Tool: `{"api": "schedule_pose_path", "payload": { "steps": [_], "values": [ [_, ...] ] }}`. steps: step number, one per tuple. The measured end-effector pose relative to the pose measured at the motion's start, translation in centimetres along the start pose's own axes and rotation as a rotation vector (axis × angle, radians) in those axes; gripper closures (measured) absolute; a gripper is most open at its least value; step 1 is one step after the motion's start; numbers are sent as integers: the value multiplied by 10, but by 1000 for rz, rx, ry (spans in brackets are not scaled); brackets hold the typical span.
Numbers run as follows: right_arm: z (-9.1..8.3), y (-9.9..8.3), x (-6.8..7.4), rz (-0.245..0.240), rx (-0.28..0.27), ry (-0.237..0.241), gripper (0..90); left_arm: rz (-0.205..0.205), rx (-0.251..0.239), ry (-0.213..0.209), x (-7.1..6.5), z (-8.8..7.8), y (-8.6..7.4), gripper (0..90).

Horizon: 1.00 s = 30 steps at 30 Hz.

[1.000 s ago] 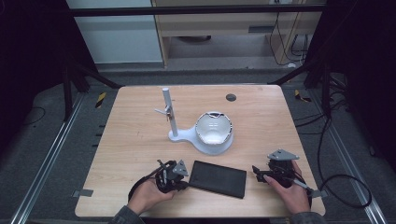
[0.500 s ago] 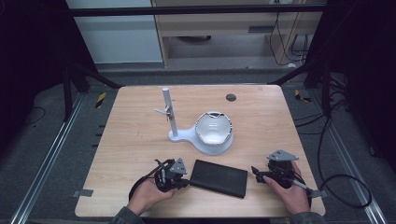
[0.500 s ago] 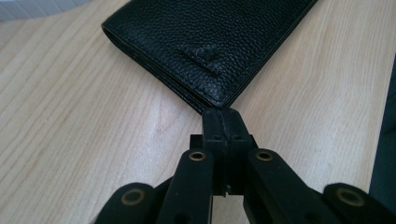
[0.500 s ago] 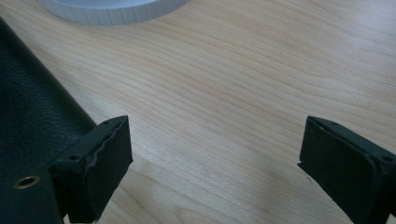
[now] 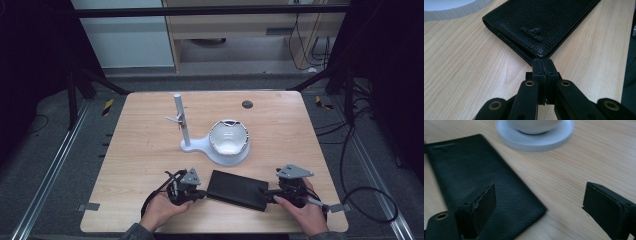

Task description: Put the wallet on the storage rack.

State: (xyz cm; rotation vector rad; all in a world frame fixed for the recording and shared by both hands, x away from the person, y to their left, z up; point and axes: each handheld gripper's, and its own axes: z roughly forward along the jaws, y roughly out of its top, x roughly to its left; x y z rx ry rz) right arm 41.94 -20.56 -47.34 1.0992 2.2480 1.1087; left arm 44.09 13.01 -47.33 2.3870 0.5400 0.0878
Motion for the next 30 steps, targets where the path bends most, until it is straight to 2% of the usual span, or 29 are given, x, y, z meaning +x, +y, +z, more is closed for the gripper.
{"api": "schedule_pose_path", "payload": {
  "steps": [1,2,3,4,5,7,8,9,12,20,25,30],
  "values": [
    [1,3,7,-23,8,17,114,0,-11,1,0,0,2,899],
    [1,3,7,-23,8,17,114,0,-11,1,0,0,2,899],
    [3,8,19,-65,36,43,109,-9,-30,4,0,1,3,899],
    [3,8,19,-65,36,43,109,-9,-30,4,0,1,3,899],
    [7,12,29,-104,67,56,99,-5,-28,0,0,1,4,899],
    [11,14,38,-126,97,68,86,-10,-35,-4,0,3,5,899],
    [11,14,38,-126,97,68,86,-10,-35,-4,0,3,5,899],
    [17,15,47,-162,129,75,71,-6,-37,-1,-1,3,6,899],
    [24,16,55,-201,167,72,61,-3,-40,1,-1,2,8,899],
    [31,21,62,-290,232,43,75,-25,-77,-14,3,-2,12,899],
    [34,26,62,-313,244,38,157,-43,-104,-17,4,-4,14,899],
    [36,31,63,-331,251,29,225,-50,-112,-24,5,-3,16,899]
  ]
}}
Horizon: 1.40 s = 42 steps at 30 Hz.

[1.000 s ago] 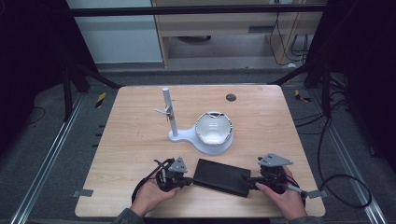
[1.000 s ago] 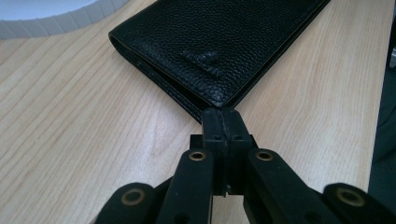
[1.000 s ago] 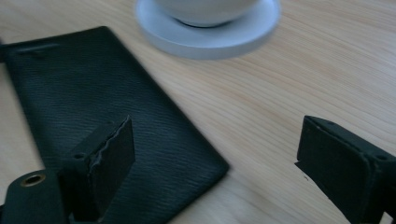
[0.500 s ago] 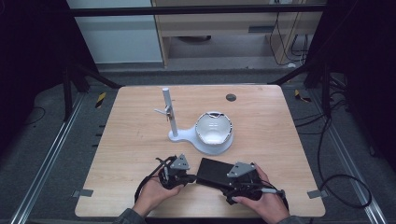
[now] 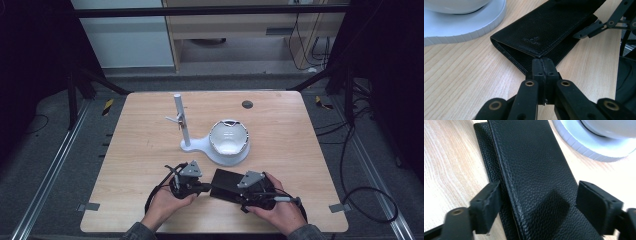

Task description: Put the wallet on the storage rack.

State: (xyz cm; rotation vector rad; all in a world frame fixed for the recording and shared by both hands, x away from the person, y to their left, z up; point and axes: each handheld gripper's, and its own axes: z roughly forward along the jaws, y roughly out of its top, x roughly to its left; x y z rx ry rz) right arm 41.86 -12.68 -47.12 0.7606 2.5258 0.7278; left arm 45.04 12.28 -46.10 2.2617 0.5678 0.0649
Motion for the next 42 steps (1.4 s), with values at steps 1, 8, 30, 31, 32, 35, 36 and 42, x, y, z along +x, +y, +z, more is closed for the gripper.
{"api": "schedule_pose_path", "payload": {
  "steps": [1,8,30,31,32,35,36,42],
  "values": [
    [0,1,-1,-9,2,0,250,1,2,-3,0,1,0,898],
    [-3,4,-3,-30,0,-7,428,17,18,-3,-3,6,2,896],
    [2,10,-3,-35,58,-12,276,-1,-11,27,0,16,12,882],
    [3,12,-3,-53,64,-23,302,-7,-15,24,0,15,12,881],
    [3,13,-2,-64,68,-28,339,-12,-23,18,0,14,12,881],
    [4,18,-2,-103,100,-53,445,-16,-35,13,-1,11,13,877],
    [4,19,-2,-113,114,-61,480,-13,-34,13,-1,10,14,875],
    [6,27,-3,-220,176,-115,698,-25,-25,37,-1,7,12,802]
  ]
}}
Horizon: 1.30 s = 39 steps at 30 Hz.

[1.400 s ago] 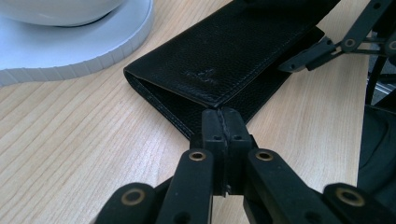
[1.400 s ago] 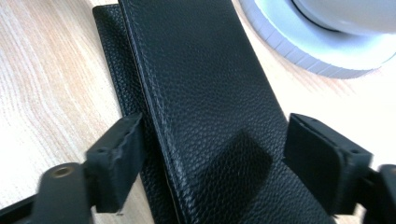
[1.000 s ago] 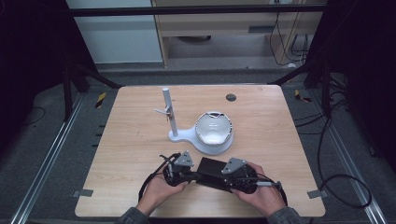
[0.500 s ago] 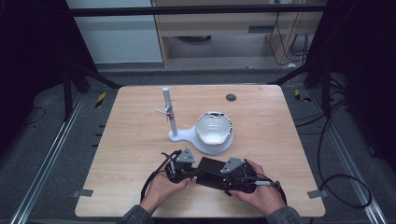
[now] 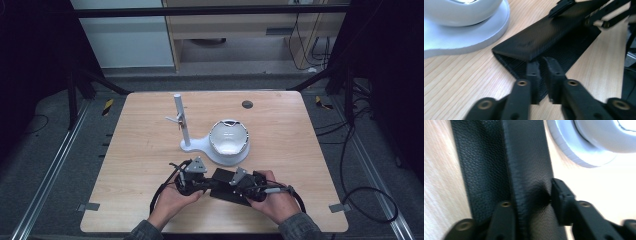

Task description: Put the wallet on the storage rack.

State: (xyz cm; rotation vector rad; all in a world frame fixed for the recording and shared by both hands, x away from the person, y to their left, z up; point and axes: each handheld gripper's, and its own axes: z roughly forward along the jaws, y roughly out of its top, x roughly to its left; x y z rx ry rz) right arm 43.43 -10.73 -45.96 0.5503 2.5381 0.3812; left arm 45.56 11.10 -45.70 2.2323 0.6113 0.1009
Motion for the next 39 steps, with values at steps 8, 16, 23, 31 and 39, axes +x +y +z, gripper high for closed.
{"api": "schedule_pose_path", "payload": {
  "steps": [8,16,23,31,39],
  "values": [
    [-14,-5,-16,-23,-22,-20,843,-10,31,82,6,-8,-3,449],
    [-38,-29,-33,83,-209,14,843,83,30,61,8,-11,10,129],
    [-52,-47,-42,130,-358,16,844,100,79,53,5,-13,27,129],
    [-59,-56,-42,169,-503,30,844,144,75,53,-1,-25,45,119],
    [-62,-52,-37,171,-577,45,843,149,63,45,-2,-37,50,119]
  ]
}}
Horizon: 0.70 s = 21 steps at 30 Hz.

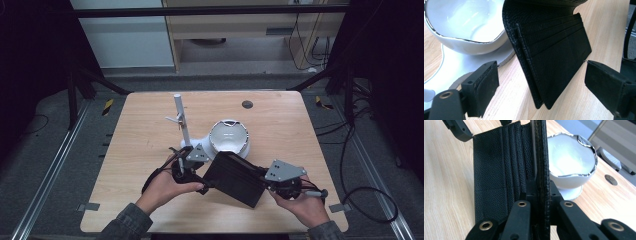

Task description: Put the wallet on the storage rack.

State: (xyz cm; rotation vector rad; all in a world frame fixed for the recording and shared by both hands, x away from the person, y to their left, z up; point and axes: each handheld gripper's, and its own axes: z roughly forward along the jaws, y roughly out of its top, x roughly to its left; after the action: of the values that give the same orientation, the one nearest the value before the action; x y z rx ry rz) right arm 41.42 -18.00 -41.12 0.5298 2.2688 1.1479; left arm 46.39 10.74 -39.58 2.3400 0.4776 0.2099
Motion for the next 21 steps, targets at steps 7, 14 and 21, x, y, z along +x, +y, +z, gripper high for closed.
{"api": "schedule_pose_path", "payload": {
  "steps": [7,14,21],
  "values": [
    [2,6,0,-1,-13,1,844,3,0,-2,4,-10,1,120],
    [1,10,-2,-4,-30,3,844,9,10,-14,7,-7,4,128],
    [-3,12,-3,-7,-45,3,844,-19,19,-16,17,3,6,154]
  ]
}}
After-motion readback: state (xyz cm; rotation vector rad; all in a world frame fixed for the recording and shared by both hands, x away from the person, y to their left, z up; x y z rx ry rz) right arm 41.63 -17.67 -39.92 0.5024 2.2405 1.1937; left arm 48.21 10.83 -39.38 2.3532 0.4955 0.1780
